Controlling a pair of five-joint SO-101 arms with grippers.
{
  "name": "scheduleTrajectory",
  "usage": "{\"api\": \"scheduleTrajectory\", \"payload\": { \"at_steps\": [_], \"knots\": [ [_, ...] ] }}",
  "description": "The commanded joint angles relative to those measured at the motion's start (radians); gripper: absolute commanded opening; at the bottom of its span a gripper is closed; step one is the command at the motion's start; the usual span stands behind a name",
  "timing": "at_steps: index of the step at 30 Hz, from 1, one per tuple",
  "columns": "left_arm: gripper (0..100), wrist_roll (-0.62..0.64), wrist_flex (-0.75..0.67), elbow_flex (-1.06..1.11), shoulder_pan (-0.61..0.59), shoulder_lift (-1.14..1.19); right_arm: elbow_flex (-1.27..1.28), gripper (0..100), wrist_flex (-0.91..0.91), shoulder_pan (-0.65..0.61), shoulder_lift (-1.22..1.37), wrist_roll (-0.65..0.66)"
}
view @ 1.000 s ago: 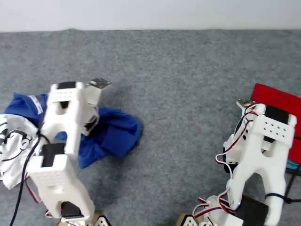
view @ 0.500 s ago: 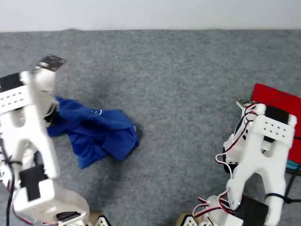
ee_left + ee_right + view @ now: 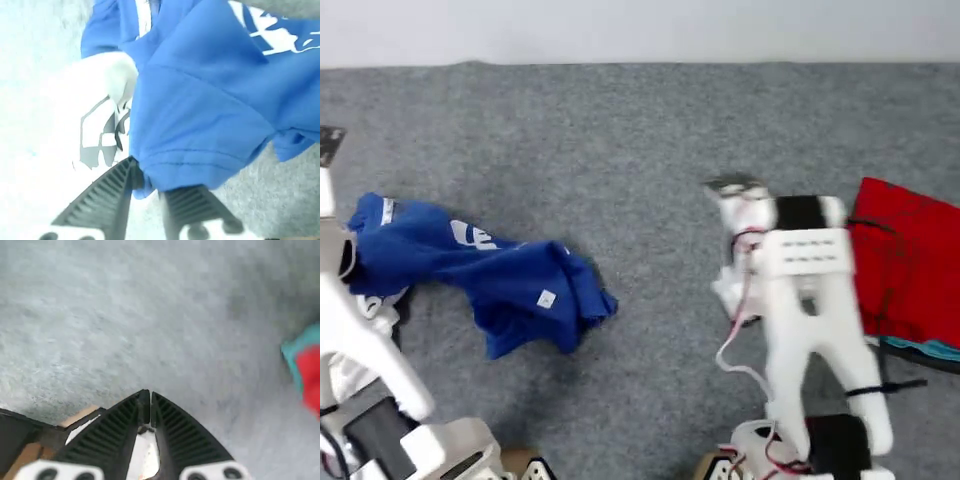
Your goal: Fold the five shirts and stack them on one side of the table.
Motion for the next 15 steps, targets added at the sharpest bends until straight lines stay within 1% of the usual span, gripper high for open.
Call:
{"api": "scheduleTrajectory", "payload": {
  "at_steps": [1, 3, 6, 11, 15],
  "knots": [
    [0, 0.002, 0.025, 0.018, -0.043, 0.002, -0.051, 1.8, -0.110, -0.171, -0.028, -0.008],
    [0, 0.011, 0.011, 0.035, -0.061, 0.025, -0.048, 1.8, -0.185, -0.259, -0.028, -0.009],
    [0, 0.077, -0.040, 0.058, -0.087, 0.064, -0.054, 1.7, -0.271, -0.384, 0.004, -0.009],
    [0, 0.110, -0.058, 0.054, -0.092, 0.135, -0.094, 1.5, -0.303, -0.575, 0.150, -0.015],
    [0, 0.135, -0.060, 0.053, -0.092, 0.152, -0.203, 1.7, -0.295, -0.661, 0.288, -0.144]
  ]
}}
